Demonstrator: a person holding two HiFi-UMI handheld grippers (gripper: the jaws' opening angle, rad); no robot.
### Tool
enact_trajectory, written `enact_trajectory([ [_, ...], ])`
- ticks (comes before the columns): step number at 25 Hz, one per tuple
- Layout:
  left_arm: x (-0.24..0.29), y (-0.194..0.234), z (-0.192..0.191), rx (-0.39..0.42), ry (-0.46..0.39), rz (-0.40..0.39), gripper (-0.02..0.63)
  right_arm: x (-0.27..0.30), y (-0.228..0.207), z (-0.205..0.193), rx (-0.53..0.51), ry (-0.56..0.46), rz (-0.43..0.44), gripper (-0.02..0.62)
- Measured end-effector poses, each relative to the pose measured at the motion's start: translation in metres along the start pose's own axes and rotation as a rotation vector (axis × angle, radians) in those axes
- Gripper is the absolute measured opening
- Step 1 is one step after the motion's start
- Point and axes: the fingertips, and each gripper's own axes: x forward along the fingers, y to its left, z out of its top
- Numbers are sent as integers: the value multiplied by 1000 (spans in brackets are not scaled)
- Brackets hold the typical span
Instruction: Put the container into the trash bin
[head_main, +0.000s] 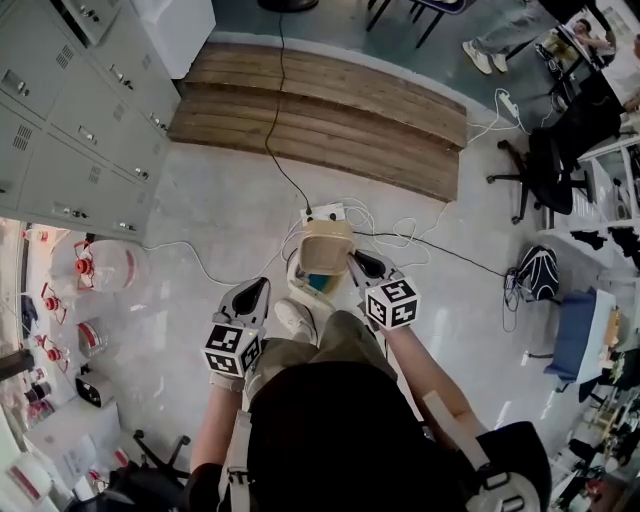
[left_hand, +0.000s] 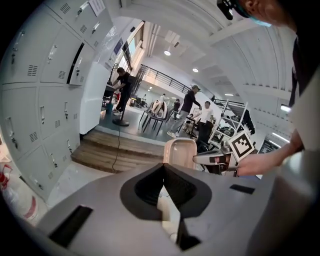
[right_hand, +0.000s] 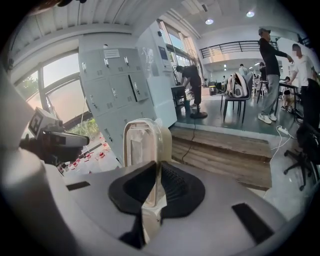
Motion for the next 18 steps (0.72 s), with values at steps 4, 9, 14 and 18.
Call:
enact_trajectory([
  [4,2,5,-15,-25,30,-5,8,14,-8,-26,8,55,-19,44],
  [9,4,11,-38,-54,68,-3,8,34,-16,-58,20,119,-34,44],
  [14,5,7,-59,-85,101,11,8,47,-23,-93,24,190,-30,44],
  [18,7,2,-77,-105,123,30,8,57,-28,-120,27,241,-14,44],
])
